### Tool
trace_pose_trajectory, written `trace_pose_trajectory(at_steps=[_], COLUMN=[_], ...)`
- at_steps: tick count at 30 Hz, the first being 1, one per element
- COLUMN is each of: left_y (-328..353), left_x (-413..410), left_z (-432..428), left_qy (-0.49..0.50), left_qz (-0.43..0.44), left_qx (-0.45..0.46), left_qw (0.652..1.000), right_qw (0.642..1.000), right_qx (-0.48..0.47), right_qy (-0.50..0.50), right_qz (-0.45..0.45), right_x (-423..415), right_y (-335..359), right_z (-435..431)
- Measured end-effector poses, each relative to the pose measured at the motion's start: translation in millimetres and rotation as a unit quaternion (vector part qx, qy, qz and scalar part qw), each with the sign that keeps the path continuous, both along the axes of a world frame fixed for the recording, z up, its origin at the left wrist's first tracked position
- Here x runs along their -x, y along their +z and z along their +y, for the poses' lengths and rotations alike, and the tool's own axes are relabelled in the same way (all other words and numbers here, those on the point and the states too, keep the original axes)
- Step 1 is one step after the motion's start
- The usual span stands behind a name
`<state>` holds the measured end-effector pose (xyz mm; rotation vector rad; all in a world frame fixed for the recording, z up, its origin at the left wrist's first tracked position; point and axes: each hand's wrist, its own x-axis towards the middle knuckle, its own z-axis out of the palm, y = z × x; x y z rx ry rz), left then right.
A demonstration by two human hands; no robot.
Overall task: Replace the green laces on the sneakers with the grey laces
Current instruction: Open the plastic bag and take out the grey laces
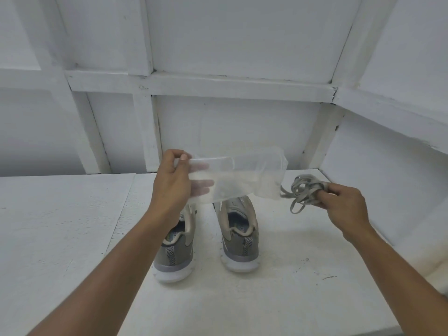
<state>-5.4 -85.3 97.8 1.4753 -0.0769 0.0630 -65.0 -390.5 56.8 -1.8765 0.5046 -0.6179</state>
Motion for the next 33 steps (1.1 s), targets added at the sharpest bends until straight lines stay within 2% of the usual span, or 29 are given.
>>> trace_pose_trajectory(at_steps=[9,11,15,18,25,27,29,31,33], left_y=[-5.2,-6.0,-6.7,-7.9,-11.0,-11.6,-13.1,-15.3,-15.9], left_x=[6.7,7.9,10.2,11.7,11.2,11.3,11.3,11.8,12.8], left_z=[-2.7,-1.8,1.2,4.0,10.9,11.9,11.9,11.6,12.0], left_qy=[-0.017,-0.018,-0.018,-0.014,-0.006,-0.005,-0.004,-0.006,-0.003], left_qz=[0.0,0.001,0.004,0.008,0.019,0.02,0.026,0.028,0.022], left_qx=[-0.005,-0.002,0.0,0.002,0.015,0.021,0.026,0.022,0.021], left_qw=[1.0,1.0,1.0,1.0,1.0,1.0,0.999,0.999,1.0], right_qw=[0.996,0.99,0.958,0.947,0.96,0.978,0.989,0.946,0.911], right_qx=[-0.007,0.021,0.139,0.155,0.073,0.056,-0.075,-0.247,-0.301], right_qy=[0.035,0.041,0.064,0.092,0.067,0.052,0.098,0.21,0.281], right_qz=[0.086,0.131,0.244,0.265,0.261,0.194,0.085,0.014,0.023], right_x=[8.2,8.3,9.2,9.9,10.1,6.7,1.7,0.3,-0.3], right_y=[-51.1,-60.4,-78.5,-83.9,-54.4,-35.3,-9.0,18.1,40.3], right_z=[18.7,20.0,18.9,17.5,19.3,26.9,41.4,60.1,77.4])
